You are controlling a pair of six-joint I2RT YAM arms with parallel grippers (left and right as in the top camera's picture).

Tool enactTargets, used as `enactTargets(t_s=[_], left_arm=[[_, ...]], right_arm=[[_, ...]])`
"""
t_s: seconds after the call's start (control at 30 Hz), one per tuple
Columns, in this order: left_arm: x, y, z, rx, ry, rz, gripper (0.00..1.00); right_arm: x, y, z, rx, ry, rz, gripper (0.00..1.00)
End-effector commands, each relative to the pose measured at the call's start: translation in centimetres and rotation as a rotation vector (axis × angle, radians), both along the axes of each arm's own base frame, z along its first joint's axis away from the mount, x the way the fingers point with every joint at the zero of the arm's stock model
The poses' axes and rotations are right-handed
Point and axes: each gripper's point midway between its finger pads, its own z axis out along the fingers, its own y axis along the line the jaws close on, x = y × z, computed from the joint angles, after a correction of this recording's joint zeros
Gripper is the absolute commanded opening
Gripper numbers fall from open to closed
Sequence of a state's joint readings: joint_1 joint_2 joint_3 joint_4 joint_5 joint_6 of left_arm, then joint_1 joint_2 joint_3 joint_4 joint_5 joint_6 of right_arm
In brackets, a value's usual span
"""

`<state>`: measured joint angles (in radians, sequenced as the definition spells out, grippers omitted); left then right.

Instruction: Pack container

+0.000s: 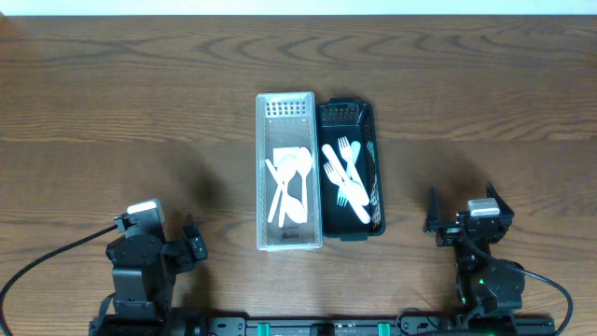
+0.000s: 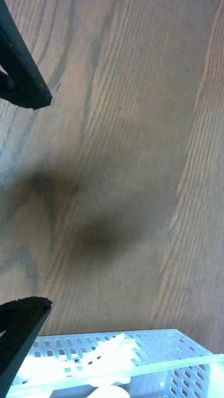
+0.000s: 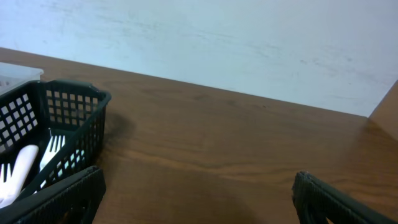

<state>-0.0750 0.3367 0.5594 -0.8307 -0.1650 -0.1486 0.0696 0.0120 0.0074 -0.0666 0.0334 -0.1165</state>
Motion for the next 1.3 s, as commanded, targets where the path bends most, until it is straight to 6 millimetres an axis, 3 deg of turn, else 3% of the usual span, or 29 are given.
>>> enactTargets(t_s=[0.0, 0.7, 0.87, 1.03, 1.17, 1.27], left_arm=[[0.0, 0.1, 0.0, 0.018, -0.001, -0.004, 0.98], [-0.1, 0.2, 0.2, 0.026, -0.008, -0.008, 0.98], [-1.0, 0.5, 1.0, 0.046, -0.076, -0.010, 0.98], [-1.5, 0.4, -0.1, 0.037, -0.140, -0.015, 0.98], [0.1, 0.1, -0.7, 0.043, -0.235, -0.033, 0.98], [2.0, -1.5, -0.3, 0.084, -0.313, -0.157, 0.98]], right_arm=[[0.0, 0.3, -0.1, 0.015, 0.003, 0.015, 0.99], [0.0, 0.3, -0.1, 0.015, 0.003, 0.015, 0.99], [0.0, 0.3, -0.1, 0.015, 0.003, 0.015, 0.99], [0.0, 0.3, -0.1, 0.015, 0.003, 0.015, 0.99], [0.0, 0.3, -0.1, 0.015, 0.003, 0.015, 0.99], [0.0, 0.3, -0.1, 0.015, 0.003, 0.015, 0.99]])
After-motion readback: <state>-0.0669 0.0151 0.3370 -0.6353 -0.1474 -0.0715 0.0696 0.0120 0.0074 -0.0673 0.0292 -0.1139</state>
